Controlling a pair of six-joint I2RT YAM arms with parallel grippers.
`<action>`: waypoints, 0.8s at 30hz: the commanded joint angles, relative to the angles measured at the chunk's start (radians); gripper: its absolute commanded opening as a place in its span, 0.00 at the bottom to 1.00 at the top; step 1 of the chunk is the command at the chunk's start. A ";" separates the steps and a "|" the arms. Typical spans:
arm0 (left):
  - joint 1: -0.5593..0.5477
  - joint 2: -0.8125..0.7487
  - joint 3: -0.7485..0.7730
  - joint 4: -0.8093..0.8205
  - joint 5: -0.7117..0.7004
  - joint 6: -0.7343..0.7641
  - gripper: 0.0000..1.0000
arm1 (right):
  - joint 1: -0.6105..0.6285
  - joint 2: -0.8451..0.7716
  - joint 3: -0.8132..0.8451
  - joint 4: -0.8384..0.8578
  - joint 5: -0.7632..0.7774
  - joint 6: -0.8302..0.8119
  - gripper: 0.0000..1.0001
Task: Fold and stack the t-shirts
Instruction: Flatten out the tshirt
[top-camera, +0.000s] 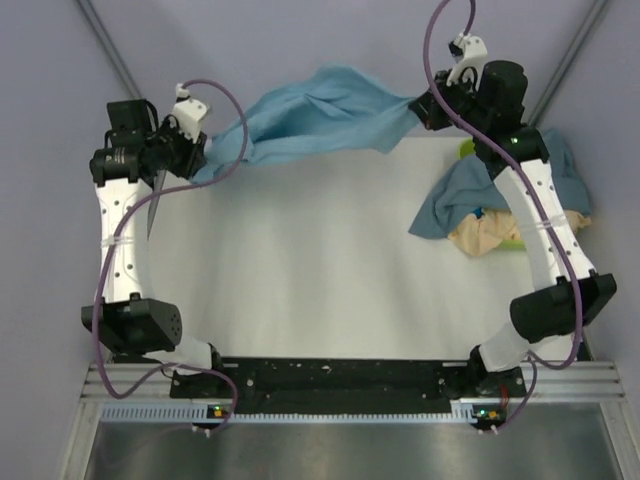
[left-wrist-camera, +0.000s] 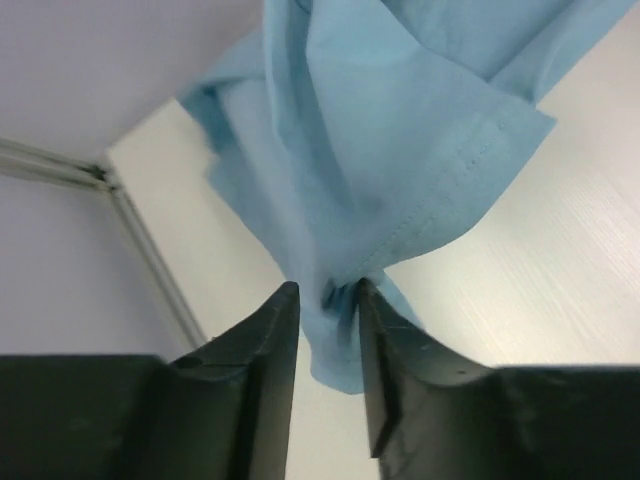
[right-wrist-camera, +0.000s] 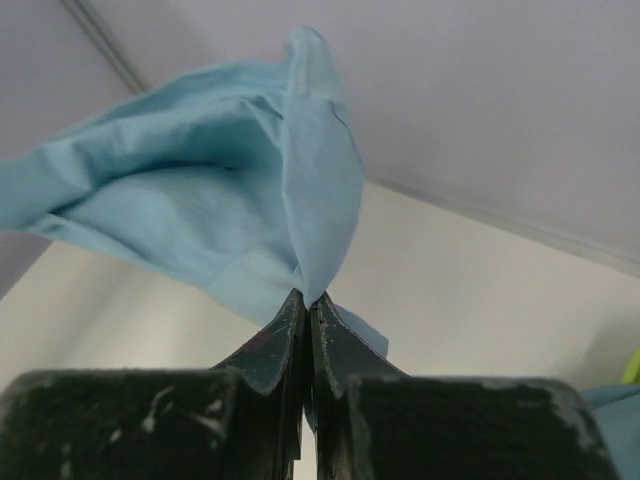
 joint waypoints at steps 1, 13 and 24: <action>-0.001 0.014 -0.148 -0.075 0.065 0.163 0.56 | 0.035 -0.089 -0.244 0.168 -0.227 0.091 0.00; -0.246 0.195 -0.287 -0.087 -0.043 0.060 0.77 | 0.005 -0.077 -0.597 0.093 -0.108 0.205 0.00; -0.476 0.328 -0.387 0.115 -0.252 -0.027 0.74 | 0.006 -0.074 -0.724 0.070 -0.092 0.178 0.00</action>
